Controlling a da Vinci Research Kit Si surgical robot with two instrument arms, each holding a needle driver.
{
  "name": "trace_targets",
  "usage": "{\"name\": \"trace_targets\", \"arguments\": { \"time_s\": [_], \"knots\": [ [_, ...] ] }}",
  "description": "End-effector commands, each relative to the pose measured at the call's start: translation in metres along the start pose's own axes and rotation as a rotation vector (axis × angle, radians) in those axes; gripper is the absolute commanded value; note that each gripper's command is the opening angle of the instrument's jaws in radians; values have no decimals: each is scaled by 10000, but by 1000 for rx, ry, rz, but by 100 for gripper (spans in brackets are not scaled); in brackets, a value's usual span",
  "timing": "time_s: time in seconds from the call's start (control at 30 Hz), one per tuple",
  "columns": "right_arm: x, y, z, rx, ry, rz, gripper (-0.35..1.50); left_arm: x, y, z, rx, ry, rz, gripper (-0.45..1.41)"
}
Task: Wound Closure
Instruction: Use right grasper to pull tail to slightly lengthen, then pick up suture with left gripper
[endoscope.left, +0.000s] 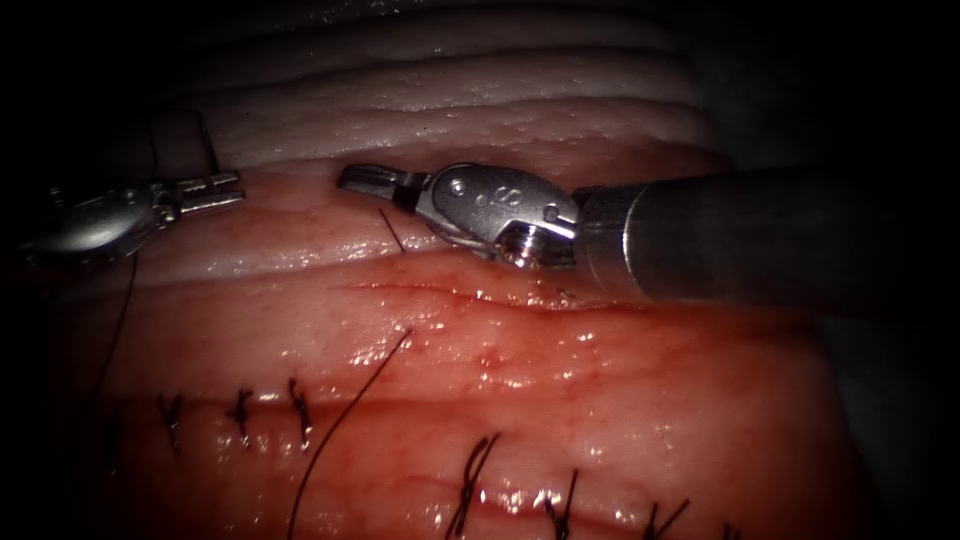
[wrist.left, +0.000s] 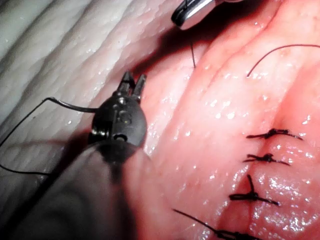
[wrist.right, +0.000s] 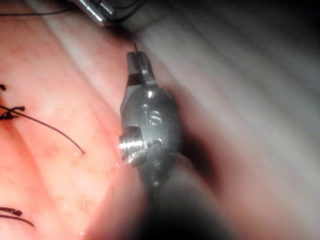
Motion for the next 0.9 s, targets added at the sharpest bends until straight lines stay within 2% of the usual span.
{"name": "trace_targets", "arguments": {
  "time_s": [0.03, 0.4, 0.67, 0.7, 0.73, 0.77, 0.8, 0.83, 0.87, 0.9],
  "knots": [
    [-4, 1, 2, -11, -6, 21, -35, -3, -2, 11, 3, -4, 2, -45],
    [-5, 16, -18, -143, -23, 240, -35, -20, -2, 61, -3, -61, 36, -45],
    [-5, 17, -17, -138, -3, 330, -35, -45, -1, 82, -19, -102, 23, -45],
    [-5, 17, -17, -115, 13, 337, -28, -45, -1, 83, -18, -106, 0, -45],
    [-4, 18, -18, -112, 31, 338, 26, -43, -1, 84, -16, -107, -32, -43],
    [-3, 19, -19, -113, 51, 340, 58, -41, -1, 84, -12, -103, -78, -32],
    [-2, 20, -20, -110, 71, 341, 83, -39, 0, 84, 1, -93, -101, -11],
    [3, 24, -23, -97, 109, 335, 118, -34, 5, 81, 20, -84, -115, 31],
    [8, 28, -28, -94, 128, 323, 126, -27, 11, 77, 25, -88, -124, 57],
    [12, 31, -34, -90, 139, 322, 126, -23, 14, 74, 27, -88, -128, 69]
  ]
}}
